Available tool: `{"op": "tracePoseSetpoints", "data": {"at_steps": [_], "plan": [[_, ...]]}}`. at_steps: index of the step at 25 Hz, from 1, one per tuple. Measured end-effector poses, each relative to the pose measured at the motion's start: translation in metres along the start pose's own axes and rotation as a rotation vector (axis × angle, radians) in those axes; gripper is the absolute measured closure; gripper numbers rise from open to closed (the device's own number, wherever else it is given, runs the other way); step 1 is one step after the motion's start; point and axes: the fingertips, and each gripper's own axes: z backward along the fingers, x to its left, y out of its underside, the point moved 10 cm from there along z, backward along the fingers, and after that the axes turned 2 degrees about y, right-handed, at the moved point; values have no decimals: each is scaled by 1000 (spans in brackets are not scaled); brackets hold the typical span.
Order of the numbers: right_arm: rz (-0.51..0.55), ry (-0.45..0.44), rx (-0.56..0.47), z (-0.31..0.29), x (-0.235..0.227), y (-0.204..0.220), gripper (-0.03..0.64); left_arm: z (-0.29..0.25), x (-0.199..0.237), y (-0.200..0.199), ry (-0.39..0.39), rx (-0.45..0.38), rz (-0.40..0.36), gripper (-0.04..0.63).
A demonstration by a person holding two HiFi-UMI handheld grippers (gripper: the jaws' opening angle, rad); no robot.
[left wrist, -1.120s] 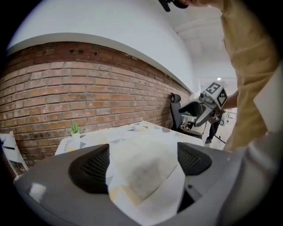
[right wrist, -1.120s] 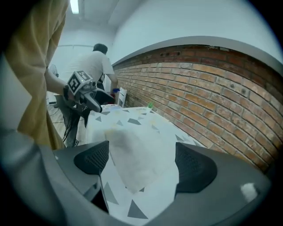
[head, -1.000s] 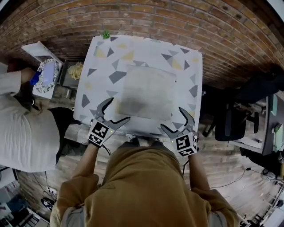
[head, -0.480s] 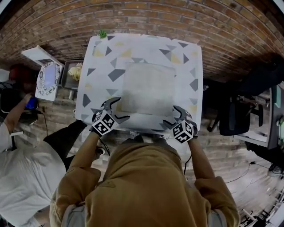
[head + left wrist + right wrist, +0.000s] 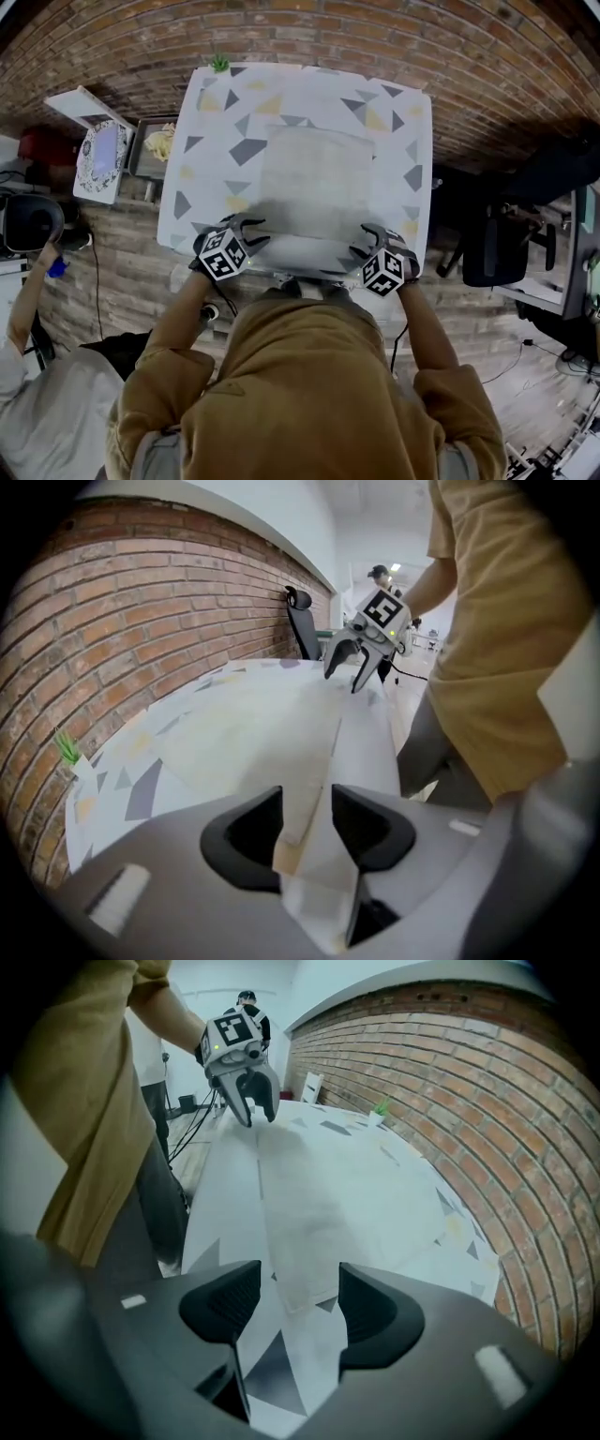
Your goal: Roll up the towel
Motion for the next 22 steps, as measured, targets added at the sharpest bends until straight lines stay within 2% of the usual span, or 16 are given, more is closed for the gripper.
{"op": "tracePoseSetpoints", "data": {"at_steps": [7, 11, 16, 17, 21, 22], "plan": [[25, -41, 33, -6, -2, 0, 358, -3, 4, 6, 24, 41, -8, 405], [-39, -122, 28, -9, -5, 4, 415, -5, 7, 12, 49, 63, 0, 410], [-142, -195, 10, -12, -12, 10, 431, -9, 7, 20, 78, 85, 5, 423], [-158, -197, 3, -12, -13, 11, 434, -9, 7, 20, 78, 83, 8, 428], [-187, -174, -6, -12, -20, 13, 522, -9, 10, 18, 80, 91, -5, 440], [-177, -171, -2, -12, -20, 12, 522, -10, 11, 18, 78, 93, -7, 443]]}}
